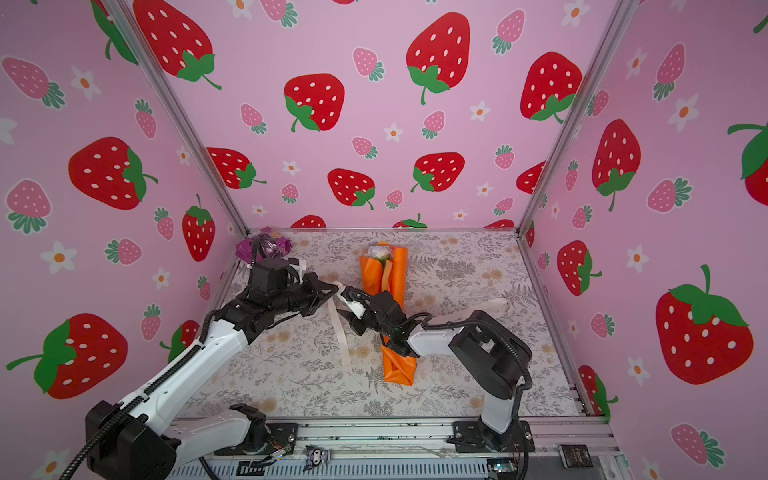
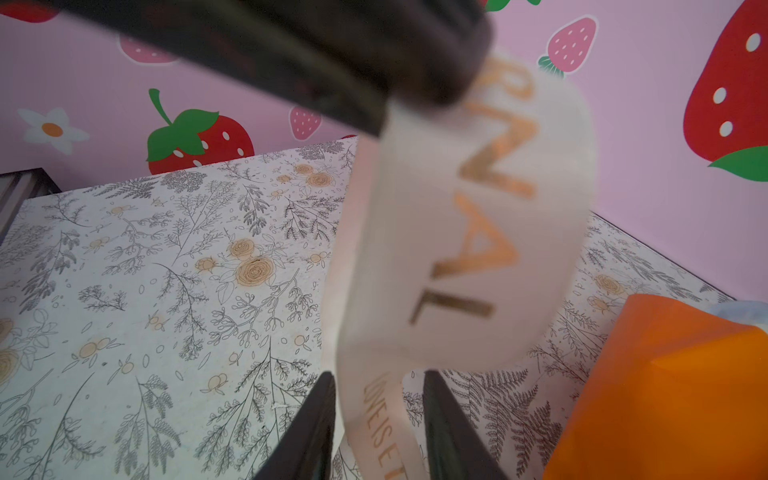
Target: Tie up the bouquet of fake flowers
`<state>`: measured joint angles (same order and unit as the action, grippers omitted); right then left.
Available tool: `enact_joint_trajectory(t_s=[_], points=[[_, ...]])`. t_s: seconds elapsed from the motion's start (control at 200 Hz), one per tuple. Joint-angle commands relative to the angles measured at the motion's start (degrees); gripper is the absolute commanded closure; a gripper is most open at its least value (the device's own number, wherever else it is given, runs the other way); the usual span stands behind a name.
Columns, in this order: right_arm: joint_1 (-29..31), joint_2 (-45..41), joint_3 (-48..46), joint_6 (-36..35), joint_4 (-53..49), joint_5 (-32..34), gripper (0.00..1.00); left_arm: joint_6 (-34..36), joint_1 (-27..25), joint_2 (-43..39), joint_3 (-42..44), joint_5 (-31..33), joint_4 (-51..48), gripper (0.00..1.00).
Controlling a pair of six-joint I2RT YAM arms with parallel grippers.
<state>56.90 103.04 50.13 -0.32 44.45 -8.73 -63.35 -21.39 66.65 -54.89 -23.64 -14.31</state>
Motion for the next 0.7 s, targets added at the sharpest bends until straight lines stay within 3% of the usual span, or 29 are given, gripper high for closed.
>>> enact_joint_trajectory(t_s=[0.0, 0.16, 0.24, 0.28, 0.425, 0.625, 0.695], points=[[0.40, 1.23, 0.60, 0.79, 1.64, 1.12, 0.68, -1.07, -0.19, -1.09, -0.13, -0.80, 1.21, 1.00], [0.40, -1.45, -1.54, 0.98, 2.60, 6.85, 0.88, -0.05, -0.11, -1.51, 0.13, -0.12, 0.51, 1.00], [0.31, -4.35, -3.10, 0.56, 2.58, 9.45, 0.95, 1.56, -0.07, -1.79, 0.89, 0.14, 0.29, 0.90], [0.31, -6.13, -4.11, 0.25, 2.41, 10.96, 0.96, 3.14, 0.05, -1.87, 1.33, -0.09, 0.18, 0.85], [-1.09, -12.51, -9.24, -0.65, 2.49, 14.61, 0.97, 13.02, 0.03, -1.88, 1.53, 0.35, -4.28, 0.52], [-4.76, -19.29, -13.78, -3.79, -0.02, 13.34, 0.98, 28.23, 0.10, -2.83, 1.35, 0.55, -10.22, 0.48], [-6.38, -20.83, -14.18, -4.22, -1.18, 11.26, 0.97, 32.56, 0.03, -3.45, 3.15, -1.25, -7.56, 0.48]])
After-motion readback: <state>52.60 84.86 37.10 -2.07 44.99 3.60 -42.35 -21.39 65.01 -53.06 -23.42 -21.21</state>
